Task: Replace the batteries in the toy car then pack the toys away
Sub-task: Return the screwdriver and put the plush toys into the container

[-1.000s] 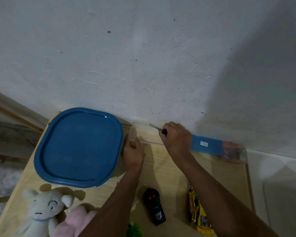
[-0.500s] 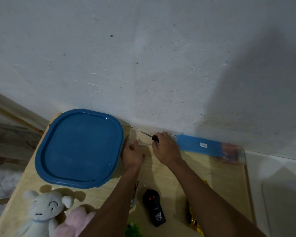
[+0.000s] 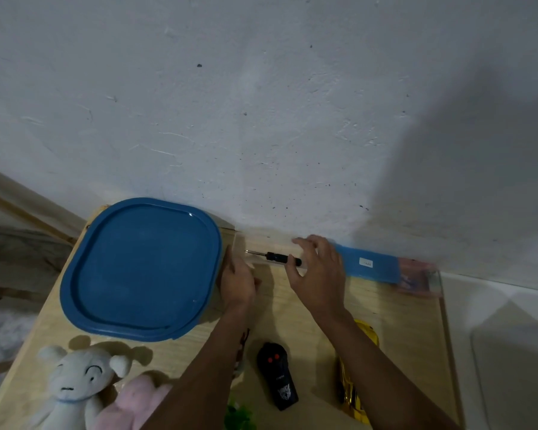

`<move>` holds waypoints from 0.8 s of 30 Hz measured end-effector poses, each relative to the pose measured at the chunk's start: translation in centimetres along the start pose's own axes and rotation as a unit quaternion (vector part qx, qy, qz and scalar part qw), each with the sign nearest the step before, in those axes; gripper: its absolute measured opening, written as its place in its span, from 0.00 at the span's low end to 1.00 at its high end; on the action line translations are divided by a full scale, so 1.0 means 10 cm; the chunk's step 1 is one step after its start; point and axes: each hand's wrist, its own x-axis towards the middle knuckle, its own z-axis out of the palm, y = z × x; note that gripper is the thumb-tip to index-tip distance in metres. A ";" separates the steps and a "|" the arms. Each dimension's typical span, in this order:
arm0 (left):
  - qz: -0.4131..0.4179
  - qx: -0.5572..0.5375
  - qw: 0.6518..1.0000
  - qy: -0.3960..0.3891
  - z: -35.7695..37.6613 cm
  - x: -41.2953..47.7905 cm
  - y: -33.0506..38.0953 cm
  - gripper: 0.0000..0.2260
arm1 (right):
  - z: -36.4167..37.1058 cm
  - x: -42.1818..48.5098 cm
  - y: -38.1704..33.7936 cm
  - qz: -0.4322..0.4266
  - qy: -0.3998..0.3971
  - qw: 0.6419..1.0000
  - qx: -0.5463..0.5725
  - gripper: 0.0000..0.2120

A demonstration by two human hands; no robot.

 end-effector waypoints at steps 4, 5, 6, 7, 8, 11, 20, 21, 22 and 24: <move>0.003 -0.015 1.000 -0.022 -0.01 -0.03 0.01 0.28 | 0.05 0.01 0.07 0.011 -0.072 0.997 -0.032 0.19; 0.004 -0.011 1.000 -0.022 -0.01 -0.04 0.02 0.30 | 0.07 0.01 0.08 0.009 -0.095 0.995 -0.031 0.18; 0.002 -0.004 1.000 -0.019 -0.01 -0.03 0.03 0.32 | 0.09 0.00 0.09 0.008 -0.116 0.993 -0.028 0.17; -0.004 0.007 1.000 -0.016 -0.01 -0.03 0.03 0.32 | 0.10 -0.03 0.10 0.005 -0.133 0.991 -0.027 0.16; -0.010 0.016 1.000 -0.014 -0.01 -0.02 0.03 0.31 | 0.11 -0.05 0.10 0.001 -0.146 0.989 -0.030 0.16; -0.004 0.033 0.999 -0.012 -0.02 -0.04 0.05 0.24 | 0.13 -0.08 0.12 -0.006 -0.160 0.986 -0.038 0.16; 0.012 0.031 0.999 -0.006 0.01 0.09 0.04 0.26 | 0.19 -0.09 0.13 0.028 -0.153 0.987 -0.025 0.12; 0.009 0.030 1.000 -0.005 0.01 0.11 0.04 0.26 | 0.20 -0.08 0.12 0.033 -0.152 0.988 -0.022 0.12; 0.008 0.031 0.999 -0.008 0.02 0.13 0.06 0.26 | 0.21 -0.06 0.11 0.040 -0.149 0.988 -0.018 0.13; 0.008 0.041 0.999 -0.012 0.02 0.14 0.09 0.26 | 0.21 -0.03 0.09 0.050 -0.147 0.988 -0.009 0.13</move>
